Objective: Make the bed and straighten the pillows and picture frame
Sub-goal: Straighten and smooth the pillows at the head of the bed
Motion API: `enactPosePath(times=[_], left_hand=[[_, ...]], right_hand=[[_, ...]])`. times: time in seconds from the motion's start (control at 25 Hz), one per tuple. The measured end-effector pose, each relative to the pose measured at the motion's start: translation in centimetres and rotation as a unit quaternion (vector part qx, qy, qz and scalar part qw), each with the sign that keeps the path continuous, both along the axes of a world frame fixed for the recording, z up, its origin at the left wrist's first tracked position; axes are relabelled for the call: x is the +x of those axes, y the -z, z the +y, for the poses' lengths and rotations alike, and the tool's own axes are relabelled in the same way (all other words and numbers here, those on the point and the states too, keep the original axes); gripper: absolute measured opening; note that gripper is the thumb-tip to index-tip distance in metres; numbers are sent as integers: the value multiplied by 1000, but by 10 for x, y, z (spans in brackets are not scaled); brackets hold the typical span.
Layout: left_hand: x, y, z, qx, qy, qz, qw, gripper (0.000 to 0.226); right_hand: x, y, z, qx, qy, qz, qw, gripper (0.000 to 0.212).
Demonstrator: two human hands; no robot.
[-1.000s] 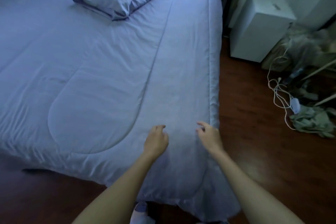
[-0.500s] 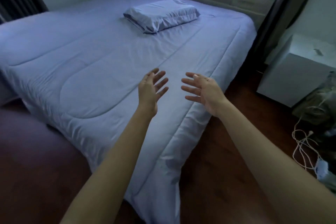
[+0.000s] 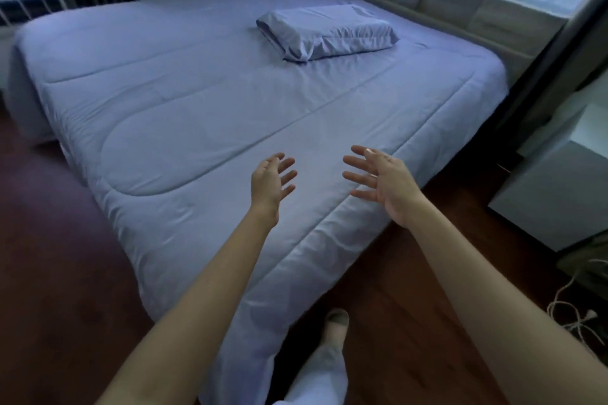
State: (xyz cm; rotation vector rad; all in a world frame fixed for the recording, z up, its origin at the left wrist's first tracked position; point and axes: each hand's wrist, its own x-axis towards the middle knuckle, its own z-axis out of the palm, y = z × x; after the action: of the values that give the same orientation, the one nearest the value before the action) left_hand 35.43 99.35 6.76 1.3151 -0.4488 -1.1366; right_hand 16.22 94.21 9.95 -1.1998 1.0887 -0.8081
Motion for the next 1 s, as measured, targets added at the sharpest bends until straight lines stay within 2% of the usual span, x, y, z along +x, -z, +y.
enactPosePath(times=[0.32,0.4,0.52,0.68,0.76,0.88,1.0], left_hand=[[-25,88,-176,79,-108,-2,991,25],[-28,113,-219,121,-135,-51,982,27],[-39,149,-268,218,-108,-179,953,36],[-33,172,-328,193,-54,-305,931,43],[-22,185,-352,179,-3,-399,899,45],[3,208,-374,246,77,-525,811,51],[23,225,-358,314,28,-594,741,55]], right_hand=[[-1,77,-191,77,-82,86,990,25],[7,93,-232,98,-106,109,984,27],[11,120,-267,135,-131,130,973,28],[7,143,-304,149,-162,145,965,27],[3,152,-323,142,-182,152,961,23],[0,169,-361,84,-229,173,954,20],[12,183,-405,-22,-283,192,939,22]])
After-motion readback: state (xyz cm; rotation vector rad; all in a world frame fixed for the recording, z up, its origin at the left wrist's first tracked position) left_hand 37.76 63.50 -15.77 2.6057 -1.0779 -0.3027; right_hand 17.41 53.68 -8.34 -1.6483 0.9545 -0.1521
